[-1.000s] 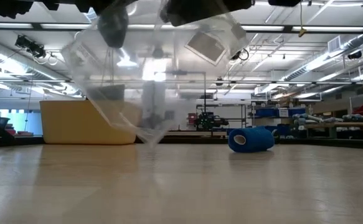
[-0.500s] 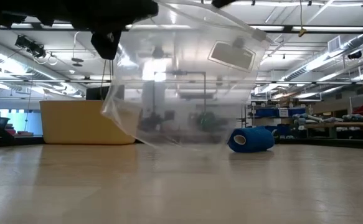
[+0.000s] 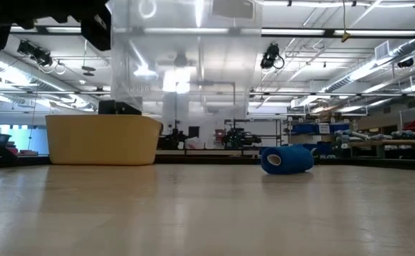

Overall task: Roll bandage
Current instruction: Open the transparent zip bag

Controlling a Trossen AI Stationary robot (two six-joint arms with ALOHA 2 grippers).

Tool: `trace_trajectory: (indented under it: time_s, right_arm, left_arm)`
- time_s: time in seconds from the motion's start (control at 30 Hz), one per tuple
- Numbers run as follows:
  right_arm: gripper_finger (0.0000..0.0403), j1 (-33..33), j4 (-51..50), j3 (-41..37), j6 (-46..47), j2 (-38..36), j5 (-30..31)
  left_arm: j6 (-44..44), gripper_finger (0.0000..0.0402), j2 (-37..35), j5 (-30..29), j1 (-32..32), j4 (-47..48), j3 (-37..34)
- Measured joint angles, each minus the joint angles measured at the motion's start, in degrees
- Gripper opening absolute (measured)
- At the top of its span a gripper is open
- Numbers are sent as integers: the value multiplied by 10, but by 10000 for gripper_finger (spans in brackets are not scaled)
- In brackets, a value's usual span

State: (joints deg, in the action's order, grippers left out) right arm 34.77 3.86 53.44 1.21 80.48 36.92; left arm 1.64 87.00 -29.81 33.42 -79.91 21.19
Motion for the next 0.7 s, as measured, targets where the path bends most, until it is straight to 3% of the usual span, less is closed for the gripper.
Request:
trace_trajectory:
  time_s: [0.13, 0.27, 0.53, 0.7]
  right_arm:
    - [130, 0, 260, -113, -33, -14, 23]
    - [128, -1, 421, -173, -47, 1, 18]
    - [128, -11, 508, -162, -43, 67, -53]
    - [114, -21, 508, -131, -59, 100, -53]
  left_arm:
    - [29, 0, -3, -1, 14, -13, 0]
    - [43, 0, -15, -4, 19, -18, 0]
    - [57, 0, -20, -9, 18, -13, 12]
    - [67, 0, -20, -10, 19, -7, 17]
